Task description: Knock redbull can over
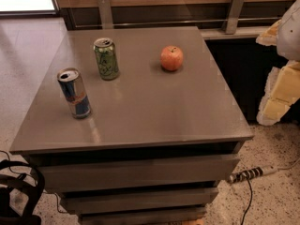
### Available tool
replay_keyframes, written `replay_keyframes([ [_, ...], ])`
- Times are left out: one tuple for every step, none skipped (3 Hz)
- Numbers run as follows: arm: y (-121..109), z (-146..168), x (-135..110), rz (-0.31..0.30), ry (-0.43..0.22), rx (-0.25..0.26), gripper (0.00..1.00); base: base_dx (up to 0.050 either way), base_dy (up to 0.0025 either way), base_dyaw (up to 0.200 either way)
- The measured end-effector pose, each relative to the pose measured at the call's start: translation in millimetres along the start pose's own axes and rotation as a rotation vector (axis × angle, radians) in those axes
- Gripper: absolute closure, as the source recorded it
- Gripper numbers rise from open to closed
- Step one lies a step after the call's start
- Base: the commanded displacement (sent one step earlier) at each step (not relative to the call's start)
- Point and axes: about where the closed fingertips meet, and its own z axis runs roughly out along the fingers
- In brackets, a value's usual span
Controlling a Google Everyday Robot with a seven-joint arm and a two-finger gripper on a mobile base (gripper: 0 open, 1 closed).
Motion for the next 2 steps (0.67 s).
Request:
replay_keyframes([
  [-0.1, -0.3, -0.2, 0.000, 0.000, 0.001, 0.00, 0.000, 0.00004, 0.194],
  [-0.1, -0.4, -0.2, 0.000, -0.001, 0.002, 0.00, 0.000, -0.00001, -0.186],
])
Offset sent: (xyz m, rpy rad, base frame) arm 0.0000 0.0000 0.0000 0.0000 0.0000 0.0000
